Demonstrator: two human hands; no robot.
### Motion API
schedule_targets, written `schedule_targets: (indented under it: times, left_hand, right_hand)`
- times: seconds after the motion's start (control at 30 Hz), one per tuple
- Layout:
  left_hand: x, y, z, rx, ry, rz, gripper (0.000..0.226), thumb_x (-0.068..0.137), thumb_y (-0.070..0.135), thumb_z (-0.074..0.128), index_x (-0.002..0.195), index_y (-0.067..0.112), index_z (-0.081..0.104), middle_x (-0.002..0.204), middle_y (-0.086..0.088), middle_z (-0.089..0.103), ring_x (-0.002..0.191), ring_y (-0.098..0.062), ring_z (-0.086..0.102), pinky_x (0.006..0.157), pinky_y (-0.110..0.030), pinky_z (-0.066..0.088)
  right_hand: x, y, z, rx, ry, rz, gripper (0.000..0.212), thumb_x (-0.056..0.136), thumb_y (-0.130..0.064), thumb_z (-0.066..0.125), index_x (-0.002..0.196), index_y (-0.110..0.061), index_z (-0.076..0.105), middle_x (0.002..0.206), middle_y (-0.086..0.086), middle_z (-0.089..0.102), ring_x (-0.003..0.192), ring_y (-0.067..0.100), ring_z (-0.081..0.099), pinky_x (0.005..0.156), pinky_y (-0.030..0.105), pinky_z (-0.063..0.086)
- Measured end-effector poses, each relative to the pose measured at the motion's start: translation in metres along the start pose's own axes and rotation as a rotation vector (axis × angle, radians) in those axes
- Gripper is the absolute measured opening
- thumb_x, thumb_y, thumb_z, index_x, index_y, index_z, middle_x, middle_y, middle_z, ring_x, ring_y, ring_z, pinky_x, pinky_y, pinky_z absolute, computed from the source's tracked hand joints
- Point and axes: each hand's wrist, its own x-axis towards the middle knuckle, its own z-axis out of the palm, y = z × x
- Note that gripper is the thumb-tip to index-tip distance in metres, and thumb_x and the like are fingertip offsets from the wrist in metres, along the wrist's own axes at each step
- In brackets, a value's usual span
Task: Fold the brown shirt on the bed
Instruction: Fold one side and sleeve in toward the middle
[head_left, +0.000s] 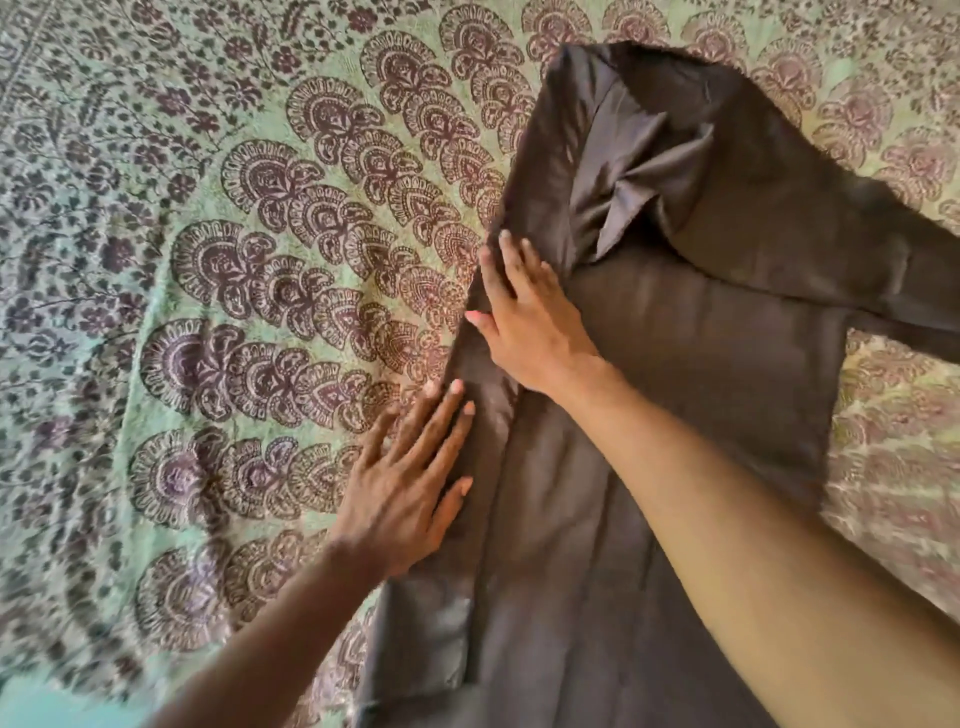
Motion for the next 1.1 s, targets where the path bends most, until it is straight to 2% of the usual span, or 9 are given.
schedule_targets:
  times: [0.17, 0.3, 0.43, 0.53, 0.67, 0.73, 0.83, 0.97, 1.1]
  left_hand:
    - [-0.110, 0.025, 0.020, 0.011, -0.091, 0.114, 0.084, 0.096, 0.053, 0.054, 0.165, 0.015, 0.024, 0.175, -0.002, 0.013, 0.161, -0.022, 0.014, 0.125, -0.048, 0.020]
    - [-0.166, 0.035, 0.025, 0.032, -0.143, 0.249, 0.079, 0.097, 0.052, 0.054, 0.162, 0.013, 0.032, 0.174, -0.003, 0.017, 0.161, -0.023, 0.016, 0.123, -0.048, 0.020]
    - [-0.177, 0.037, 0.011, -0.100, 0.053, 0.172, 0.057, 0.101, 0.032, 0.048, 0.154, 0.011, 0.049, 0.170, -0.002, 0.031, 0.158, -0.019, 0.025, 0.122, -0.046, 0.021]
    - [-0.145, 0.030, -0.003, -0.110, 0.063, -0.022, 0.063, 0.102, 0.033, 0.042, 0.161, 0.010, 0.035, 0.172, -0.004, 0.024, 0.160, -0.022, 0.019, 0.124, -0.047, 0.019]
    - [-0.139, 0.020, 0.012, 0.053, -0.154, 0.189, 0.083, 0.100, 0.055, 0.046, 0.166, 0.015, 0.016, 0.176, 0.002, 0.007, 0.162, -0.021, 0.005, 0.126, -0.051, 0.016]
    - [-0.155, 0.018, 0.017, 0.068, -0.201, 0.244, 0.089, 0.097, 0.056, 0.052, 0.166, 0.014, 0.016, 0.176, 0.002, 0.006, 0.162, -0.021, 0.007, 0.126, -0.050, 0.014]
    - [-0.178, 0.024, 0.015, 0.117, -0.226, 0.393, 0.086, 0.095, 0.049, 0.055, 0.164, 0.008, 0.023, 0.175, -0.004, 0.012, 0.161, -0.026, 0.015, 0.125, -0.050, 0.019]
    - [-0.178, 0.035, 0.003, 0.114, -0.212, 0.520, 0.068, 0.099, 0.042, 0.052, 0.158, 0.009, 0.042, 0.170, -0.009, 0.029, 0.157, -0.029, 0.027, 0.119, -0.049, 0.030]
    - [-0.115, 0.064, -0.008, 0.030, -0.160, 0.489, 0.055, 0.103, 0.034, 0.044, 0.153, 0.013, 0.049, 0.168, -0.009, 0.034, 0.156, -0.028, 0.029, 0.120, -0.049, 0.037]
  right_hand:
    - [-0.093, -0.041, 0.045, -0.043, 0.038, -0.043, 0.088, 0.097, -0.073, 0.032, 0.165, -0.022, 0.010, 0.173, 0.012, -0.003, 0.158, 0.041, -0.002, 0.124, 0.064, 0.009]
    - [-0.165, -0.065, 0.067, -0.094, 0.008, -0.177, 0.084, 0.095, -0.074, 0.037, 0.164, -0.039, 0.003, 0.174, 0.002, -0.008, 0.157, 0.044, -0.008, 0.120, 0.072, 0.011]
    - [-0.228, -0.075, 0.084, -0.121, -0.044, -0.274, 0.080, 0.098, -0.073, 0.036, 0.163, -0.042, 0.003, 0.174, 0.003, -0.007, 0.157, 0.045, -0.006, 0.119, 0.072, 0.013]
    - [-0.264, -0.080, 0.093, -0.096, -0.074, -0.306, 0.078, 0.099, -0.069, 0.037, 0.164, -0.039, 0.006, 0.174, 0.004, -0.006, 0.158, 0.043, -0.002, 0.122, 0.068, 0.012]
    - [-0.299, -0.072, 0.104, 0.070, 0.061, -0.316, 0.058, 0.102, -0.037, 0.055, 0.157, -0.022, 0.040, 0.171, 0.008, 0.019, 0.158, 0.032, 0.018, 0.123, 0.058, 0.027]
    - [-0.308, -0.063, 0.105, 0.165, 0.188, -0.286, 0.045, 0.097, -0.016, 0.062, 0.141, -0.010, 0.060, 0.161, 0.013, 0.041, 0.149, 0.030, 0.040, 0.112, 0.055, 0.042]
    - [-0.315, -0.042, 0.098, 0.259, 0.329, -0.188, 0.030, 0.091, -0.008, 0.067, 0.120, -0.003, 0.071, 0.139, 0.017, 0.063, 0.121, 0.034, 0.065, 0.094, 0.050, 0.053]
    - [-0.313, -0.010, 0.072, 0.336, 0.402, -0.030, 0.022, 0.090, -0.008, 0.067, 0.112, -0.007, 0.073, 0.132, 0.012, 0.065, 0.110, 0.029, 0.067, 0.090, 0.043, 0.055]
    - [-0.300, 0.034, 0.049, 0.449, 0.462, 0.145, 0.021, 0.095, -0.016, 0.060, 0.111, -0.010, 0.073, 0.132, 0.007, 0.063, 0.108, 0.025, 0.068, 0.092, 0.038, 0.055]
